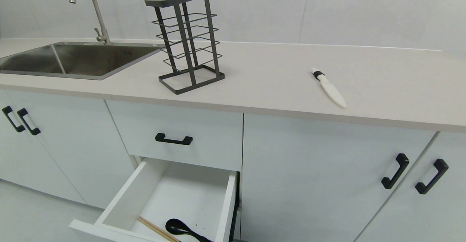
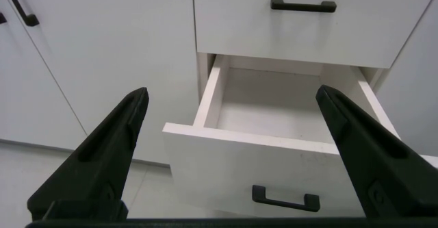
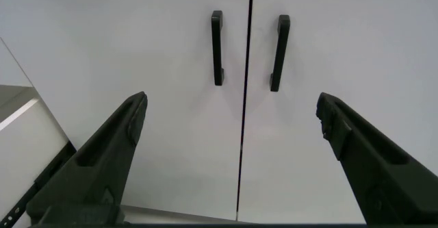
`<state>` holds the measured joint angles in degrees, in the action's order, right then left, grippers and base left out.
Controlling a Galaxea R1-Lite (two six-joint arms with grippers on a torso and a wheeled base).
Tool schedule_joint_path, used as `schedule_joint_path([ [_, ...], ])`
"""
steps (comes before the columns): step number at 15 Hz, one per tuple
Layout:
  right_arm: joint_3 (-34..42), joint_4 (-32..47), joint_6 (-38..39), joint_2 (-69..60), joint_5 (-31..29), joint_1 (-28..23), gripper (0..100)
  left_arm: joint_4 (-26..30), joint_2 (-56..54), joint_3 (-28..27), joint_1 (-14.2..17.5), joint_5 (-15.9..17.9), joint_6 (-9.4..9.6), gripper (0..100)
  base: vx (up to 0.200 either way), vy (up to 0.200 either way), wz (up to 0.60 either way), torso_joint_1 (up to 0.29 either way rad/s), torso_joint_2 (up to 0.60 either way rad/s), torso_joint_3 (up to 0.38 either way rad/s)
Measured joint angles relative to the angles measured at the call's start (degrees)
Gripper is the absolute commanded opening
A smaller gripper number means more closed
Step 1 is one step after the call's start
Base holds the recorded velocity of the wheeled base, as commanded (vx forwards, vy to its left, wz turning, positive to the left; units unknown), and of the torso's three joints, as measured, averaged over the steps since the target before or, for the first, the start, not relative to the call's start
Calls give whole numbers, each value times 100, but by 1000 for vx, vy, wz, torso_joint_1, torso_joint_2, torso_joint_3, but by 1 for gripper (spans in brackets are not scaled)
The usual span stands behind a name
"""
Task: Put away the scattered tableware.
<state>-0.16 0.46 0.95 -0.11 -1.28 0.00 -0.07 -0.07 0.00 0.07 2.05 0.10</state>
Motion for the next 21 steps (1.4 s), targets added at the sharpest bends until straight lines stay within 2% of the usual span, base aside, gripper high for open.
schedule_joint_path([
  [3,0,0,6,0,2,0,100,-301,2,-21,0,117,11,100,0,0,0,0,0,0],
  [5,0,-2,9,0,0,0,100,-619,51,-455,6,143,-50,100,0,0,0,0,0,0],
  [8,-2,-2,9,0,5,0,100,54,541,-1198,-312,222,-469,100,0,0,0,0,0,0],
  [11,-2,-2,9,0,2,0,100,612,1437,-1284,-836,380,-677,100,0,0,0,0,0,0],
  [13,-2,-4,11,0,2,0,100,759,2143,-1286,-1054,611,-716,100,0,0,0,0,0,0],
  [17,-2,-2,11,0,2,0,100,823,3780,-1301,-1212,1070,-734,100,0,0,0,0,0,0],
  [21,-2,-4,9,0,5,0,100,788,5575,-1276,-1542,1229,-727,100,0,0,0,0,0,0],
])
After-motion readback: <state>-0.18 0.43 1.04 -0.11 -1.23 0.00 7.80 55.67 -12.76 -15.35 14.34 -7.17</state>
